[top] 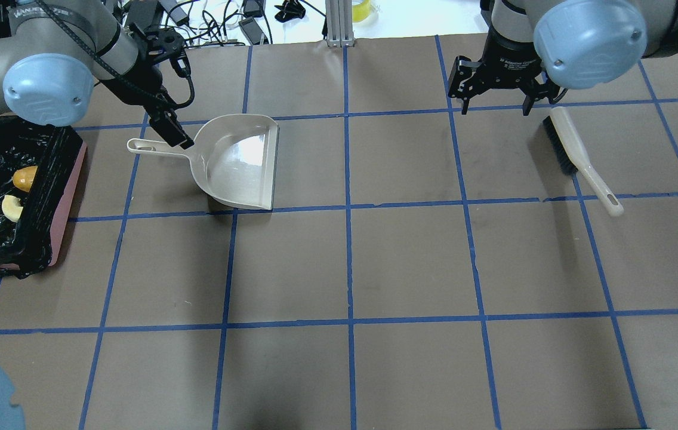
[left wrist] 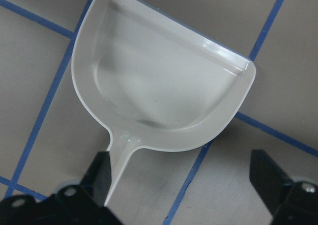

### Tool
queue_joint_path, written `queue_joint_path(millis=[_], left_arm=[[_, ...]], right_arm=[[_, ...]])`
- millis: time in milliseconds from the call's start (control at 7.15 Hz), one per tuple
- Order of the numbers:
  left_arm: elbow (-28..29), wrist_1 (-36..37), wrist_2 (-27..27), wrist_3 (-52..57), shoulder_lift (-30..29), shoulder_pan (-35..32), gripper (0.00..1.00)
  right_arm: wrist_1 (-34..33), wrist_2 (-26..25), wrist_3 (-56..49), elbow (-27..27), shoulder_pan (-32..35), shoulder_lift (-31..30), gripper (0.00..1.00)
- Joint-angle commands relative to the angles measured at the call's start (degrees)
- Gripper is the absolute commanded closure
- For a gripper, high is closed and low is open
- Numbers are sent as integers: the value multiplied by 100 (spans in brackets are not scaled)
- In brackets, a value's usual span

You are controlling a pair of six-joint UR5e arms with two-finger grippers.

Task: Sweep and dump trash into bin
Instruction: 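Set the dustpan down and open the left gripper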

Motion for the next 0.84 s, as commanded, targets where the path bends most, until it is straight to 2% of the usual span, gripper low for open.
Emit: queue_joint_path(millis=[0, 699], left_arm=[[-55, -279, 22, -1313, 292, -224, 0], [-100, -780, 40, -3793, 732, -418, 0]], right_arm=[[-6, -2, 0, 0, 0, 7, 0], [-14, -10, 0, 0, 0, 7, 0]])
